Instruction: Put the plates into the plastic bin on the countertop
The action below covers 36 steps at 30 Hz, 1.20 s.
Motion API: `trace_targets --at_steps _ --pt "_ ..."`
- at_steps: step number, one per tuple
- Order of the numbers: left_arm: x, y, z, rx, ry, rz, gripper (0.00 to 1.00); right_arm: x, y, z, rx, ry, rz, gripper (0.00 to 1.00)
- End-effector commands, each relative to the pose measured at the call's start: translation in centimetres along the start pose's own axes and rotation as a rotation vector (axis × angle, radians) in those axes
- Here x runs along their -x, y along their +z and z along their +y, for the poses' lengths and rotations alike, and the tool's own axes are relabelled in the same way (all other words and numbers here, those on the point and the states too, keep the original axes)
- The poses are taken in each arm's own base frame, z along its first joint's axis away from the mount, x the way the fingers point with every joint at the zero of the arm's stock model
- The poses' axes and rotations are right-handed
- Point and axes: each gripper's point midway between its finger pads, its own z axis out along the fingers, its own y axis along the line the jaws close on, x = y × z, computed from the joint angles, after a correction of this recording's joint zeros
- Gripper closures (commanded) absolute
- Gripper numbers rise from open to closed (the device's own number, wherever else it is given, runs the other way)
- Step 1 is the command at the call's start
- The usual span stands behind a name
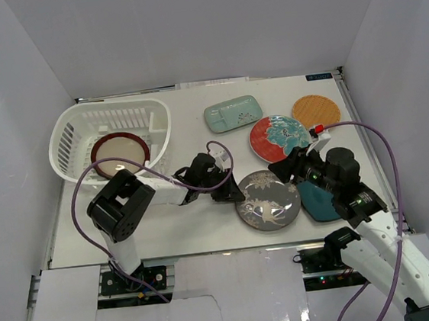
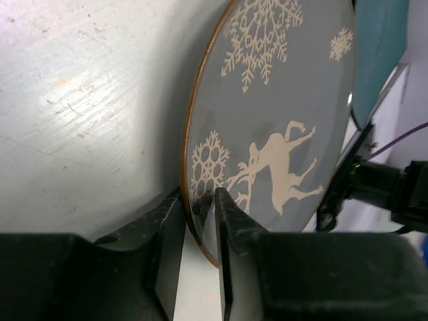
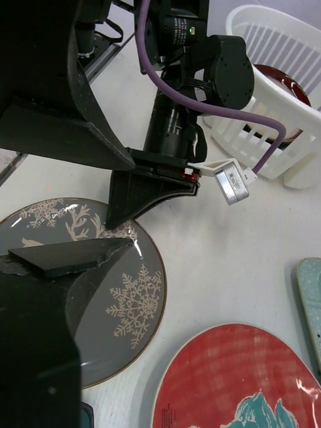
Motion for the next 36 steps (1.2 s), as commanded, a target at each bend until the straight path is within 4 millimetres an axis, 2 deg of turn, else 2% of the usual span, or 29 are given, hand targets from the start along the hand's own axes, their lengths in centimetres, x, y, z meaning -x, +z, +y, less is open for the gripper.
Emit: trace_targets --at_steps 1,3,4,5,9,12,13,15,16,17,18,19,21,22,24,25,26,27,29,30,32,33,34,36 --pt "-1.0 0.7 1.2 0.023 0.003 0.019 0.68 -0.2 0.2 -0.2 0.000 -0.017 -0.003 0.49" --pt "-1.2 0.3 2.1 0.053 -0.005 0.006 0.81 -0.2 0.2 -0.3 -0.002 -0.016 -0.002 0.49" --pt "-1.1 -0.1 2.5 0.063 -0.013 -0.006 0.95 -0.2 0.1 -0.2 0.000 -0.015 -0.003 0.49" --pt "-0.9 -0.4 2.7 0.072 -0.016 -0.020 1.00 -0.2 0.1 -0.3 0.000 -0.015 -0.003 0.49" --pt "0.0 -2.7 3.0 0.089 -0.023 -0.074 1.00 -0.4 0.2 -0.1 0.010 -0.010 0.007 0.49" --pt "1.3 -5.5 2.1 0.070 -0.021 -0.145 1.00 -0.6 0.3 0.1 0.022 -0.008 0.018 0.46" --pt "2.5 -7.3 1.0 0.038 -0.021 -0.203 1.00 -0.6 0.3 0.2 0.026 -0.008 0.021 0.44" --pt "3.5 -9.5 -0.8 -0.031 -0.020 -0.242 1.00 -0.7 0.3 0.3 0.034 -0.007 0.028 0.38" --pt "5.2 -11.8 -2.4 -0.083 -0.005 -0.307 1.00 -0.7 0.3 0.4 0.037 -0.007 0.029 0.37" --pt "5.8 -12.9 -3.2 -0.112 -0.020 -0.323 1.00 -0.7 0.3 0.4 0.041 -0.006 0.032 0.34" --pt "6.3 -14.0 -4.1 -0.144 -0.020 -0.335 1.00 -0.7 0.3 0.5 0.045 -0.007 0.034 0.33" --pt "7.0 -16.0 -5.8 -0.206 0.000 -0.354 1.00 -0.8 0.4 0.5 0.046 -0.006 0.036 0.33" --pt "8.2 -18.3 -8.0 -0.268 0.015 -0.384 1.00 -0.7 0.4 0.5 0.044 -0.005 0.033 0.32" --pt "9.1 -20.2 -9.3 -0.308 0.036 -0.411 1.00 -0.6 0.3 0.5 0.040 -0.006 0.026 0.32" --pt "10.1 -22.3 -10.2 -0.336 0.036 -0.443 1.00 -0.5 0.2 0.6 0.041 -0.005 0.020 0.32" --pt "11.1 -23.8 -9.4 -0.320 0.016 -0.478 1.00 -0.3 0.1 0.6 0.042 -0.007 0.016 0.31" --pt "12.4 -25.8 -10.0 -0.318 0.036 -0.530 1.00 -0.2 0.1 0.6 0.041 -0.007 0.012 0.32" --pt "14.2 -27.9 -8.2 -0.263 0.024 -0.607 1.00 -0.1 0.0 0.7 0.040 -0.008 0.010 0.31" --pt "15.7 -30.7 -6.8 -0.218 0.004 -0.665 1.00 -0.1 0.0 0.5 0.033 -0.013 0.009 0.31" --pt "17.5 -33.9 -4.6 -0.154 -0.026 -0.763 1.00 -0.2 -0.1 0.5 0.031 -0.018 0.015 0.31" --pt "18.7 -35.9 -1.8 -0.057 -0.099 -0.832 1.00 -0.3 0.0 0.5 0.033 -0.020 0.017 0.31" --pt "20.0 -37.7 -0.1 0.025 -0.105 -0.896 1.00 -0.3 0.0 0.4 0.031 -0.021 0.018 0.31" --pt "20.6 -38.5 0.8 0.072 -0.117 -0.949 1.00 -0.5 0.2 0.4 0.035 -0.020 0.025 0.31" --pt "21.5 -41.6 3.7 0.188 -0.177 -1.096 1.00 -0.5 0.4 0.6 0.043 -0.019 0.039 0.31"
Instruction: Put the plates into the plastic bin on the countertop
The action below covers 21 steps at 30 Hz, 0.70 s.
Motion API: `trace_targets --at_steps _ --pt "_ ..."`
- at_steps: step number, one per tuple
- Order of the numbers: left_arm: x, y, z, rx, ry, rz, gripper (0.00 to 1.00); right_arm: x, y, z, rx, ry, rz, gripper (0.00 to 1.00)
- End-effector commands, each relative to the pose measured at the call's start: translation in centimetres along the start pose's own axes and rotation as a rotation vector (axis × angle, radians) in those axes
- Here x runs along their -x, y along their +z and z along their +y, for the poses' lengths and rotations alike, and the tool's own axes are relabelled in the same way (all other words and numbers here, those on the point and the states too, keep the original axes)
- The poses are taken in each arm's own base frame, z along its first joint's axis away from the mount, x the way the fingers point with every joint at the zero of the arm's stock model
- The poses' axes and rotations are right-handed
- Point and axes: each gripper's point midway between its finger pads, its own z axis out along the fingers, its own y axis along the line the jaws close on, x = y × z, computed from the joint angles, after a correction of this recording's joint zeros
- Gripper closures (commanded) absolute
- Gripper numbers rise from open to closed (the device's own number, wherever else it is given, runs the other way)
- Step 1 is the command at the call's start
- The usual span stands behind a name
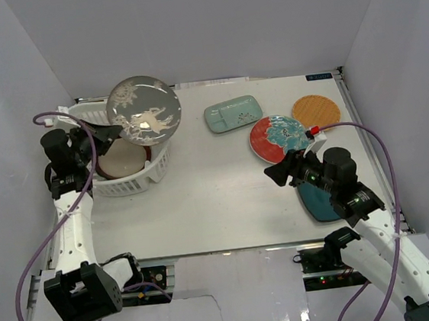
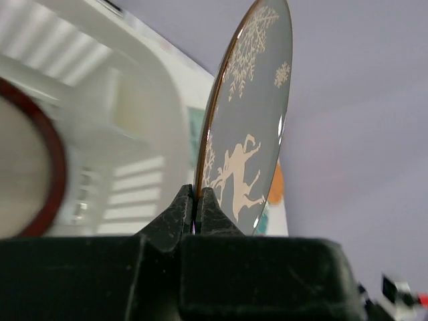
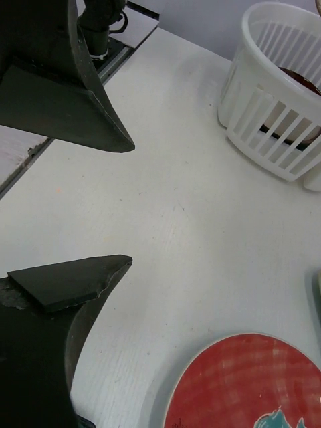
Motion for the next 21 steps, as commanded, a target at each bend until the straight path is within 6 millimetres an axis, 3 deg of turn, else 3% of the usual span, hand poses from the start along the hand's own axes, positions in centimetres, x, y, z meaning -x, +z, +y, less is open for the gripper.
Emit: trace_targets --at_steps 1,3,9,14,21 --pt "4.5 -1.3 1.5 0.115 0.017 -0.172 1.00 0.7 0.3 0.6 0.027 -0.041 0.000 0.31" --pt "7.0 -1.7 2.7 0.212 0.050 -0.260 1.00 0.5 0.5 0.3 0.021 -0.047 0.016 0.31" --pt "9.0 -2.3 6.6 0.418 0.130 -0.321 1.00 -0.4 0.9 0.4 0.054 -0.030 0.028 0.31" --pt "8.1 -1.5 11.7 0.563 0.147 -0.285 1.00 -1.2 1.1 -0.2 0.032 -0.037 0.049 0.31" --pt "5.8 -1.0 15.3 0.623 0.124 -0.253 1.00 -1.7 1.3 -0.9 0.013 -0.040 0.062 0.31"
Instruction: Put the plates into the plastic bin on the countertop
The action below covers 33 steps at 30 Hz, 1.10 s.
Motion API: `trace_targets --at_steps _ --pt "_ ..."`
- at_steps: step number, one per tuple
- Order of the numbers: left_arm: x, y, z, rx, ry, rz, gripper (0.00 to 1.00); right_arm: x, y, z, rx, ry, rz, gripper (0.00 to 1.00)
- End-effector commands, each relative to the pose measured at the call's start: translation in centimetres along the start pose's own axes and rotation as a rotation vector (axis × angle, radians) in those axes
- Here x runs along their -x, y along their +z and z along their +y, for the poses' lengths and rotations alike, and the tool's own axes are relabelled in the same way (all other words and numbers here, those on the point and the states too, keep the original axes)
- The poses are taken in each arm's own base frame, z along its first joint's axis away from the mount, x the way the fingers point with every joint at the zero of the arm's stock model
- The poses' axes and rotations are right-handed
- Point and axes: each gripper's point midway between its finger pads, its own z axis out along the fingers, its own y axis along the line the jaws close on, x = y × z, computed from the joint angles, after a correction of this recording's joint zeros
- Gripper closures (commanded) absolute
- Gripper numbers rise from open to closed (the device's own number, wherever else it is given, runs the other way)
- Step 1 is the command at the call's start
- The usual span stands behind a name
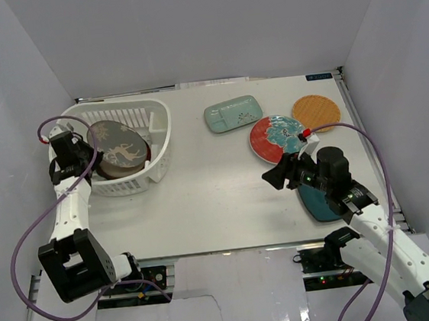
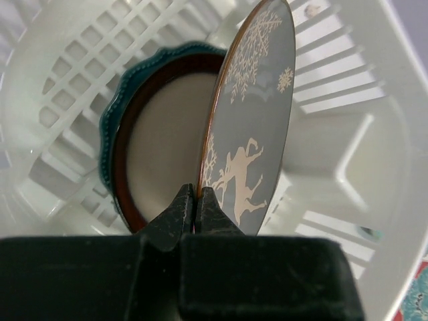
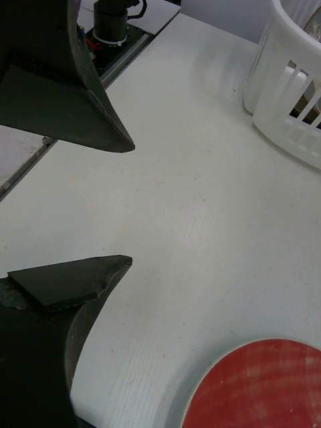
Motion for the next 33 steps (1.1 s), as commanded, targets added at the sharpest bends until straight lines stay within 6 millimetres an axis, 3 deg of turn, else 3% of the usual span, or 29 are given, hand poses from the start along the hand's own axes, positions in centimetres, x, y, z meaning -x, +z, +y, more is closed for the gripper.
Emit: trace_targets --at_steps 1,5,6,7,8,10,11,14,19,22,26,27,30,31,33 --pt "3.6 -0.5 -2.1 -0.076 -0.001 -0.148 1.00 0.6 0.2 0.1 0.010 -0.030 -0.025 0.31" --pt "3.1 0.1 -1.2 -0.045 -0.003 -0.145 1.00 0.3 0.4 -0.1 0.007 -0.025 -0.020 0.31" --pt "2.7 0.3 -0.8 -0.033 -0.003 -0.135 0.95 0.3 0.4 -0.2 0.004 -0.022 -0.020 0.31" --pt "2.5 0.4 -0.7 -0.029 0.001 -0.130 0.85 0.1 0.4 -0.2 0.004 -0.020 -0.017 0.31" --pt "2.2 0.5 -0.5 -0.027 0.002 -0.123 0.66 0.1 0.4 -0.3 0.002 -0.020 -0.016 0.31" --pt "1.5 0.5 -0.3 -0.027 0.000 -0.108 0.45 0.0 0.4 -0.4 -0.001 -0.019 -0.016 0.30" --pt "1.4 0.4 -0.3 -0.033 -0.003 -0.106 0.27 -0.1 0.4 -0.4 -0.002 -0.017 -0.015 0.30" --pt "1.2 -0.4 -0.9 -0.066 -0.010 -0.105 0.10 -0.2 0.4 -0.5 -0.004 -0.017 -0.016 0.30" --pt "2.0 -3.0 -1.9 -0.115 -0.014 -0.159 0.02 -0.2 0.6 -1.3 -0.040 -0.017 -0.020 0.30" --pt "2.7 -4.3 -1.7 -0.106 -0.018 -0.207 0.02 -0.3 0.8 -1.7 -0.059 -0.016 -0.019 0.30" --pt "3.3 -6.6 -3.2 -0.180 -0.016 -0.241 0.05 0.1 0.8 -2.1 -0.085 -0.015 -0.035 0.30" --pt "3.3 -7.6 -4.4 -0.230 -0.020 -0.245 0.07 0.3 0.7 -2.2 -0.095 -0.017 -0.044 0.30" --pt "0.1 -9.9 -10.1 -0.438 0.016 -0.137 0.12 1.8 0.3 -1.9 -0.109 -0.017 -0.093 0.32" --pt "-3.0 -11.4 -13.6 -0.543 0.062 -0.062 0.14 2.3 0.2 -1.8 -0.111 -0.011 -0.109 0.33" --pt "-6.1 -12.7 -16.9 -0.609 0.098 0.002 0.14 4.0 -0.3 -1.3 -0.115 -0.014 -0.157 0.37"
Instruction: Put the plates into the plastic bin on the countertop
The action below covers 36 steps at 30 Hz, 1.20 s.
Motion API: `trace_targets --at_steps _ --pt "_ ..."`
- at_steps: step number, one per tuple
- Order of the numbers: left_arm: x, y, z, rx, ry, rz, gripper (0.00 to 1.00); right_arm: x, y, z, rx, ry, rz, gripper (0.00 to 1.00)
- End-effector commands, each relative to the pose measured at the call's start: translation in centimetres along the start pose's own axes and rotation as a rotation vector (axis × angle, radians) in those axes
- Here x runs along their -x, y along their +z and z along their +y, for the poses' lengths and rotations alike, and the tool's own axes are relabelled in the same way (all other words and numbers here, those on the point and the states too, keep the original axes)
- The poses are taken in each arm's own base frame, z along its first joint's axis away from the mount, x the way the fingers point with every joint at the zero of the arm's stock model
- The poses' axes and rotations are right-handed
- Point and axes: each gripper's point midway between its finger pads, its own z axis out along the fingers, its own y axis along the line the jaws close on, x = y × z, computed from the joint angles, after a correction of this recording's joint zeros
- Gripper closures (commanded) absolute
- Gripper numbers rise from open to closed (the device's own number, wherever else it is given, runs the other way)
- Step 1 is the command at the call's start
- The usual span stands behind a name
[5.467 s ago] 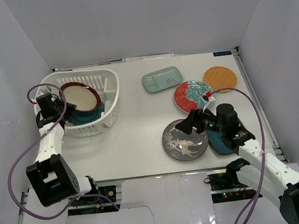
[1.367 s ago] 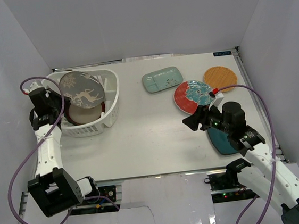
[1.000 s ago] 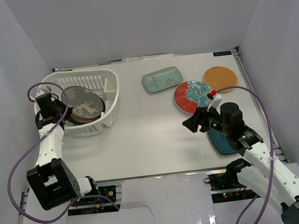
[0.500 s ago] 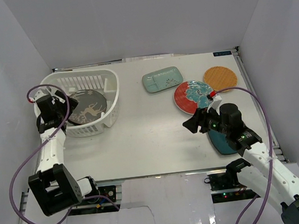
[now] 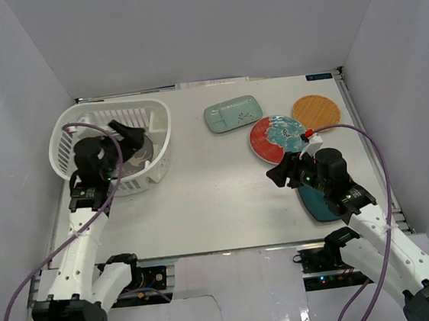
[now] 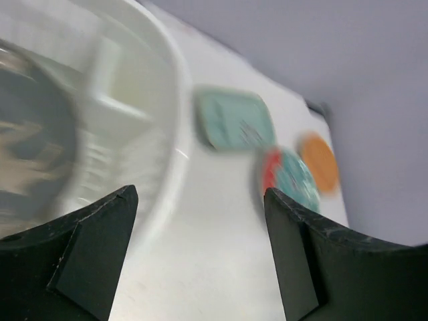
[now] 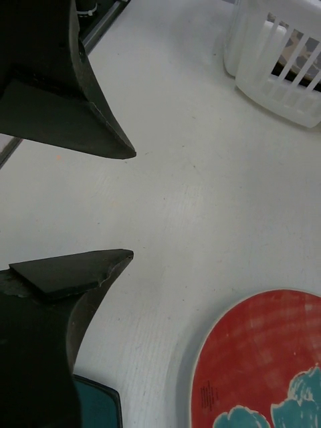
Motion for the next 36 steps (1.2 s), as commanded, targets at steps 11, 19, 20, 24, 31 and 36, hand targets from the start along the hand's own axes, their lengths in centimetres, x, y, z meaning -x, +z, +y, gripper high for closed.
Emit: trace_targets --at_steps 11,19,20,24,31,36 --pt "-24.5 0.6 -19.8 -0.445 -0.087 0.561 0.14 9.9 -5.2 3.5 0.003 -0.018 -0.319 0.44" --pt "-31.8 6.5 -20.8 -0.408 -0.242 0.625 0.16 9.5 -6.8 3.3 -0.013 -0.010 -0.346 0.43" --pt "-31.8 7.3 -21.5 -0.416 -0.255 0.614 0.16 9.3 -6.8 3.2 -0.013 -0.010 -0.342 0.43" --pt "-36.6 10.5 -19.6 -0.313 -0.261 0.659 0.19 8.1 -6.2 2.7 -0.015 -0.005 -0.310 0.43" --pt "-40.3 13.4 -18.5 -0.226 -0.255 0.658 0.29 7.9 -5.7 2.5 -0.018 -0.013 -0.295 0.43" --pt "-42.3 15.1 -17.2 -0.160 -0.249 0.635 0.41 7.6 -5.3 2.4 -0.019 -0.013 -0.286 0.43"
